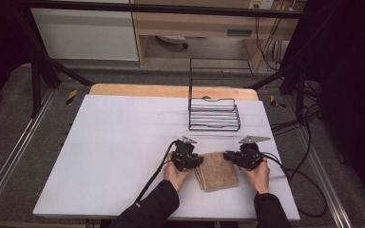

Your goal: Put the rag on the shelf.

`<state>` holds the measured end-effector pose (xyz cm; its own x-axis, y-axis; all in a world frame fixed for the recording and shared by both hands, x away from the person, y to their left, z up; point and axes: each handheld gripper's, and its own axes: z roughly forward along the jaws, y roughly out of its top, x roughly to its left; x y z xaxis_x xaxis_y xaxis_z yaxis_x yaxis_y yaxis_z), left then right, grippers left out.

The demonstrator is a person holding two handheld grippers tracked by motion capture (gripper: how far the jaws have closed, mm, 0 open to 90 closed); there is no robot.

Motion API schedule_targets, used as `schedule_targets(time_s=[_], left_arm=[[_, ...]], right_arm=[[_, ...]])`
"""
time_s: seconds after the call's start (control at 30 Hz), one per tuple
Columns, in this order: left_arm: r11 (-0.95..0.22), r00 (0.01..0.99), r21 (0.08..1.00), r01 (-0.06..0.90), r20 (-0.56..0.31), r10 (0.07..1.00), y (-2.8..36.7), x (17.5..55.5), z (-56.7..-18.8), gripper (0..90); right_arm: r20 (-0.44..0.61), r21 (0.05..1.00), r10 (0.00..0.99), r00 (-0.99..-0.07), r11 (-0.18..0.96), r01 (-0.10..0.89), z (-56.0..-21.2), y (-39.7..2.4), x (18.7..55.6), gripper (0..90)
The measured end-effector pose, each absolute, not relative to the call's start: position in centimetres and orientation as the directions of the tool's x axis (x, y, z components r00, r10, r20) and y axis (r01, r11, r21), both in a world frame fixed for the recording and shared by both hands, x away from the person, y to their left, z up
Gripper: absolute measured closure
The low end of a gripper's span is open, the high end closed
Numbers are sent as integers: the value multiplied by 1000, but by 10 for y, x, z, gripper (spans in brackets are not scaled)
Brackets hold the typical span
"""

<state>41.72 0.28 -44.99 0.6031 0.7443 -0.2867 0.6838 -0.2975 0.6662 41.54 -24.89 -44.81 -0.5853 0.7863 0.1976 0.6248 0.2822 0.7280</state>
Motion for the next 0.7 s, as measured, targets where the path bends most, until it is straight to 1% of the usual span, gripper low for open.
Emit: schedule_targets(time_s=[0.07,0.1,0.17,0.3,0.43,0.47,0.5,0.6,0.7], left_arm=[[-299,603,664,685,-287,744,3,417,-450,675],[-299,601,664,686,-285,747,4,417,-449,655],[-288,593,661,693,-295,750,5,418,-450,651],[-283,591,663,693,-297,750,4,419,-450,671],[-268,583,655,706,-323,746,6,421,-451,719],[-263,580,654,710,-330,745,6,421,-452,719],[-259,578,649,715,-340,742,7,421,-452,763],[-251,575,646,721,-356,737,8,421,-452,801],[-243,573,650,720,-360,736,8,420,-452,823]], right_arm=[[194,728,787,-586,285,623,-448,-249,416,759],[193,730,788,-584,283,623,-449,-249,416,737],[196,728,791,-580,279,626,-450,-248,416,726],[202,721,790,-579,281,634,-452,-247,417,722],[218,712,787,-577,276,646,-453,-246,418,753],[218,712,787,-577,276,646,-453,-246,418,753],[227,708,787,-574,271,652,-453,-246,418,777],[245,698,788,-564,260,667,-452,-246,419,821],[246,701,788,-565,258,665,-452,-246,418,842]])
